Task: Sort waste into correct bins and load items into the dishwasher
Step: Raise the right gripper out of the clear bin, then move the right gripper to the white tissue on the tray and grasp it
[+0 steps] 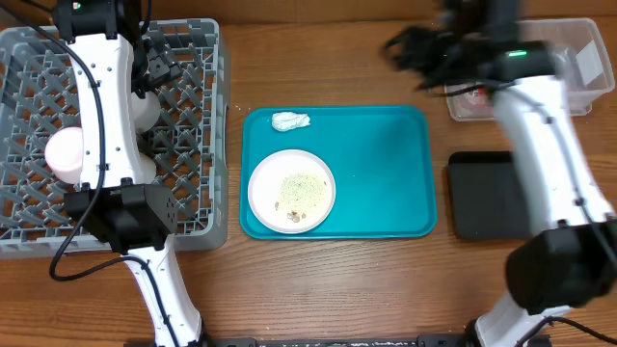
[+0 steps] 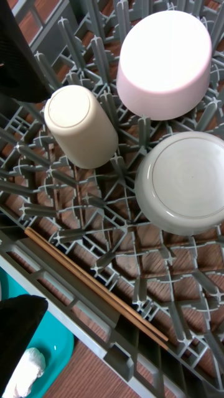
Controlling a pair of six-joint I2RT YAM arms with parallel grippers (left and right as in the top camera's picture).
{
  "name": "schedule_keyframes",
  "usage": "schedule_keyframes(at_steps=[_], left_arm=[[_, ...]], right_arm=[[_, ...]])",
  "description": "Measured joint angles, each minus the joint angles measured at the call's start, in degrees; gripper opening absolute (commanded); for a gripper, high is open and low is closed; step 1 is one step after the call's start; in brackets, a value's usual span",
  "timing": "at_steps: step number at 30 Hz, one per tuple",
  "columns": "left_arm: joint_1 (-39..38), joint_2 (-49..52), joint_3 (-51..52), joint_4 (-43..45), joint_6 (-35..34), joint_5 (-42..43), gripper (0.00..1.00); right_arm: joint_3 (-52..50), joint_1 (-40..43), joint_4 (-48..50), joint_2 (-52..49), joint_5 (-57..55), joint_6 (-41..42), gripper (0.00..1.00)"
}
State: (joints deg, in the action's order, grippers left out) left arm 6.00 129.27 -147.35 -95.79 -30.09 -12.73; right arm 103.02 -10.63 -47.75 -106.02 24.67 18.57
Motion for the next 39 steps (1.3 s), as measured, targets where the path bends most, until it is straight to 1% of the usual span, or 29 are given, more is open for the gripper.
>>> schedule_keyframes(at_steps=[2,6,9,13,21,28,31,34,39], left_arm=[[0.00,0.00,0.00,0.00,0.00,-0.02,1.00],[0.00,0.00,0.00,0.00,0.00,0.00,1.00],[0.00,0.00,0.00,0.00,0.00,-0.02,1.00],[0.00,0.00,0.00,0.00,0.00,-0.02,1.00],[0.00,0.00,0.00,0.00,0.00,0.00,1.00],[0.00,0.00,0.00,0.00,0.00,0.00,1.00],[0.00,0.00,0.00,0.00,0.00,0.00,1.00],[0.00,0.00,0.00,0.00,0.00,0.00,1.00],[0.00,0.00,0.00,0.00,0.02,0.00,1.00]], right_arm=[[-0.09,-6.45,1.46,-1.46,-4.26,-0.22,0.78],[-0.20,-17.40,7.78,-6.60,-13.11,-0.46,0.80],[-0.28,-22.38,11.10,-10.71,-19.19,0.07,0.81],[-0.37,-26.64,13.90,-16.37,-27.52,2.82,0.81],[-0.50,-28.09,17.88,-22.47,-32.92,10.16,0.82],[-0.50,-28.09,21.55,-24.87,-34.16,13.16,0.81],[-0.50,-28.09,21.49,-25.83,-34.75,14.86,0.79],[-0.50,-28.09,20.83,-26.91,-35.85,16.09,0.72],[-0.50,-28.09,18.38,-27.91,-37.81,16.96,0.71]])
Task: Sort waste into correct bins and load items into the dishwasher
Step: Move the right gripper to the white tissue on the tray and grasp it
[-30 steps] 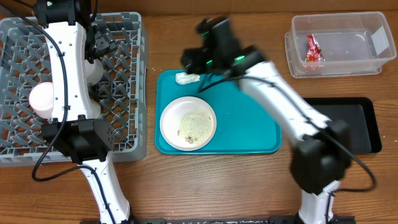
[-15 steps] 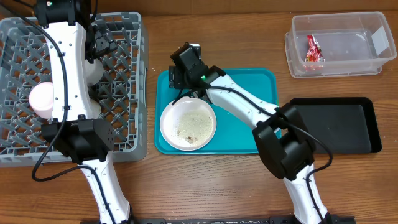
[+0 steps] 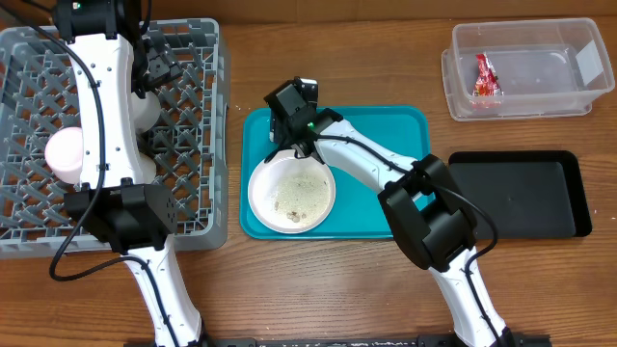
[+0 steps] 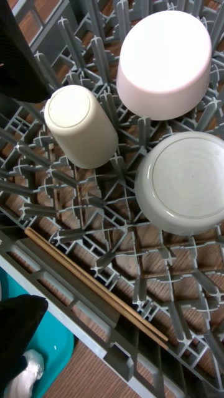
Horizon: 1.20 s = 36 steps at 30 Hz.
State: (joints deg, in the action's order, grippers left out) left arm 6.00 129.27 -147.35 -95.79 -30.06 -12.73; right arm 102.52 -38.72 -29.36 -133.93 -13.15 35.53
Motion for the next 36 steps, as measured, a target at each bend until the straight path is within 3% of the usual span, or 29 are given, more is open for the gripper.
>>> schedule_keyframes(at_steps=[3,13,16,17,19,25,26,27,36], left_arm=[[0.00,0.00,0.00,0.00,-0.02,-0.02,1.00],[0.00,0.00,0.00,0.00,-0.02,0.00,1.00],[0.00,0.00,0.00,0.00,-0.02,0.00,1.00],[0.00,0.00,0.00,0.00,-0.02,0.00,1.00],[0.00,0.00,0.00,0.00,-0.02,-0.02,1.00],[0.00,0.00,0.00,0.00,-0.02,0.00,1.00],[0.00,0.00,0.00,0.00,-0.02,-0.02,1.00],[0.00,0.00,0.00,0.00,-0.02,0.00,1.00],[0.00,0.00,0.00,0.00,-0.02,0.00,1.00]], right_arm=[[0.00,0.00,-1.90,-0.50,-2.03,0.28,0.65],[0.44,0.00,-6.03,-0.72,-5.88,0.22,0.19],[1.64,0.00,-9.90,-0.72,-6.19,0.35,0.17],[1.99,0.00,-11.08,-0.72,-6.25,0.42,0.20],[3.26,0.00,-14.23,-0.74,-6.43,0.83,0.37],[10.40,0.00,-22.21,-0.79,-6.80,-1.18,0.53],[11.69,0.00,-22.75,-0.79,-6.80,-1.49,0.70],[12.94,0.00,-23.06,-0.79,-6.78,-1.70,1.00],[15.85,0.20,-15.72,-0.85,-7.02,-3.41,1.00]])
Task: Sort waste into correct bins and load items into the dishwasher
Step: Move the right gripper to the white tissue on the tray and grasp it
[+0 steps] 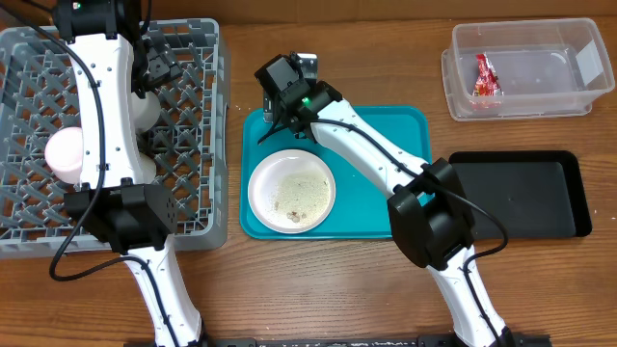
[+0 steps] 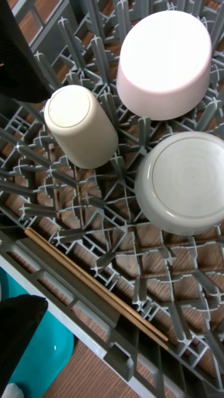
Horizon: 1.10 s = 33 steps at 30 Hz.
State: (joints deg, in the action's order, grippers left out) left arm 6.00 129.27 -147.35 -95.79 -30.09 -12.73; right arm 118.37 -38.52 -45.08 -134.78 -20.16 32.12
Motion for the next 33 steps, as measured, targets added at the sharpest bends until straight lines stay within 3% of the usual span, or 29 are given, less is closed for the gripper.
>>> schedule_keyframes(at_steps=[16,19,24,29,33], left_arm=[[0.00,0.00,0.00,0.00,0.00,0.00,1.00],[0.00,0.00,0.00,0.00,0.00,0.00,1.00],[0.00,0.00,0.00,0.00,0.00,0.00,1.00],[0.00,0.00,0.00,0.00,0.00,-0.02,1.00],[0.00,0.00,0.00,0.00,0.00,0.00,1.00]], right_arm=[[0.13,4.35,-3.08,-7.37,1.79,-0.31,0.98],[0.20,4.33,-3.89,-7.37,1.79,-0.35,0.87],[0.52,4.28,-4.72,-7.37,2.01,-0.68,0.50],[0.55,4.26,-4.66,-7.37,1.95,-0.46,0.41],[0.55,4.26,-6.08,-6.93,1.75,-0.90,0.15]])
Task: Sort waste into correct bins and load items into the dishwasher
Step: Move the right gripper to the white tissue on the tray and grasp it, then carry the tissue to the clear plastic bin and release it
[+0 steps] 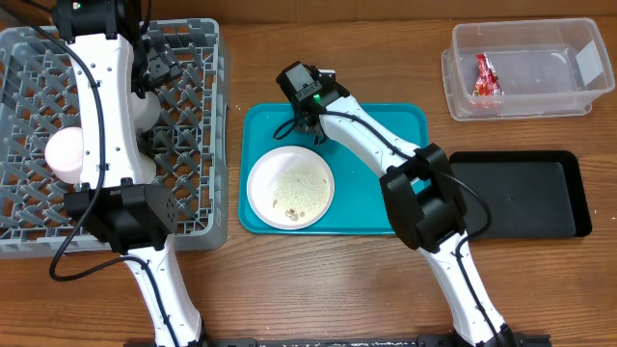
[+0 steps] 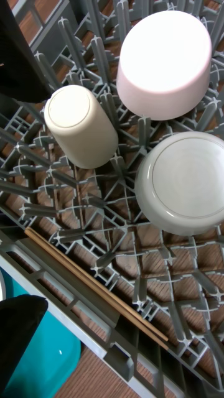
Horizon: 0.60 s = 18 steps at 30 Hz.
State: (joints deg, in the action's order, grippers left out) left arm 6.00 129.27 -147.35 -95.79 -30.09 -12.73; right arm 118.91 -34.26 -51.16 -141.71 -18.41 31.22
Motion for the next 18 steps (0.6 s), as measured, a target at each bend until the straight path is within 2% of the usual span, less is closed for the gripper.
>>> schedule_keyframes(at_steps=[2,7,13,18], left_arm=[[0.00,0.00,0.00,0.00,0.00,0.00,1.00],[0.00,0.00,0.00,0.00,0.00,-0.02,1.00],[0.00,0.00,0.00,0.00,0.02,0.00,1.00],[0.00,0.00,0.00,0.00,0.00,0.00,1.00]], right_arm=[[-0.02,0.02,-1.18,0.90,-1.07,0.50,0.04],[-0.04,0.22,-4.26,6.54,-6.67,0.22,0.04],[-0.04,1.66,-6.75,18.03,-16.09,0.22,0.04],[0.09,6.91,-6.56,23.65,-24.11,0.22,0.04]])
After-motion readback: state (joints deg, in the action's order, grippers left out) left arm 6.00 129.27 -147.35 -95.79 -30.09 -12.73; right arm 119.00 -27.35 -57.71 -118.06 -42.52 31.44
